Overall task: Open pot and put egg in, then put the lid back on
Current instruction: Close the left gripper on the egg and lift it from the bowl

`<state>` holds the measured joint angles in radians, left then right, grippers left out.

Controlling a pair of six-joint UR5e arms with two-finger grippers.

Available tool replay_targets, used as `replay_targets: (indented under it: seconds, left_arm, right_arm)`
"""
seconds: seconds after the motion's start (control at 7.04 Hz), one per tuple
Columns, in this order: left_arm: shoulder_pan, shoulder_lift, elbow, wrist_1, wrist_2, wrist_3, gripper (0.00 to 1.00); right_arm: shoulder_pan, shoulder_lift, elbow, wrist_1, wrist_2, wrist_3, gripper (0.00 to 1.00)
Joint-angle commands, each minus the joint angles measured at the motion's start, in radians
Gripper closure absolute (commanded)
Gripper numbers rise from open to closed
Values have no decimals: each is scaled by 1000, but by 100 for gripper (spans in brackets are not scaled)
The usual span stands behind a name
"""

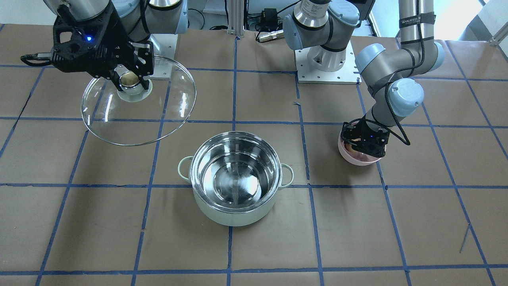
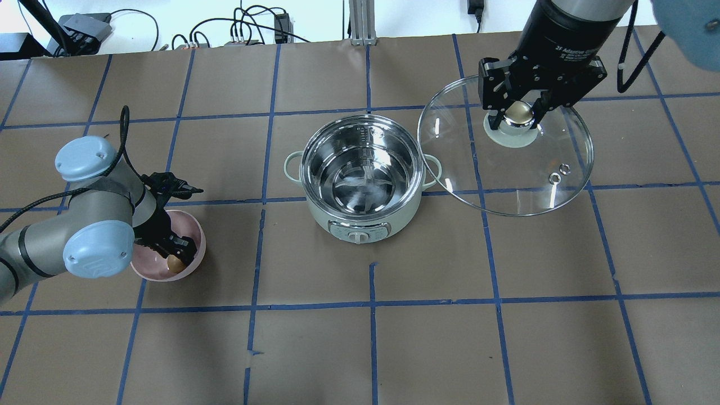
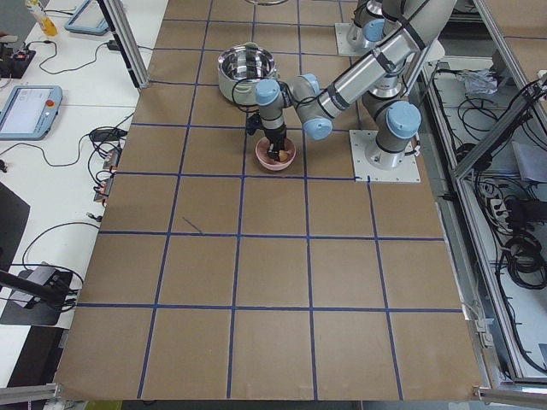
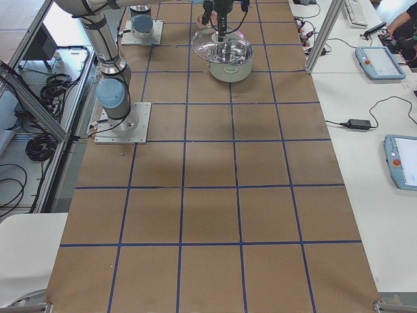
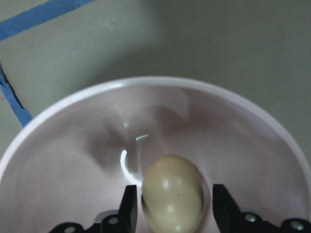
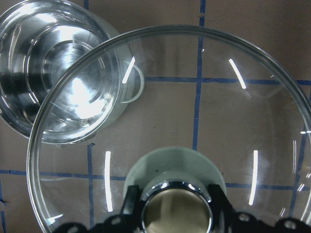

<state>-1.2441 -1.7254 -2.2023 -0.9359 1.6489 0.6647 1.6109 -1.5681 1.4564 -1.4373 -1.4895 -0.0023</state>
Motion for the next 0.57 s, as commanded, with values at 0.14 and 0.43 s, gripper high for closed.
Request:
replay_targets:
  seconds: [0.14, 0.43]
  left_arm:
    - [-2, 1, -1, -23, -1, -5, 69]
    - [-2, 1, 1, -23, -1, -5, 91]
  right_arm:
    - [-6, 0, 1, 0, 2, -13, 81]
    - [-8, 2, 1, 2, 2, -13, 81]
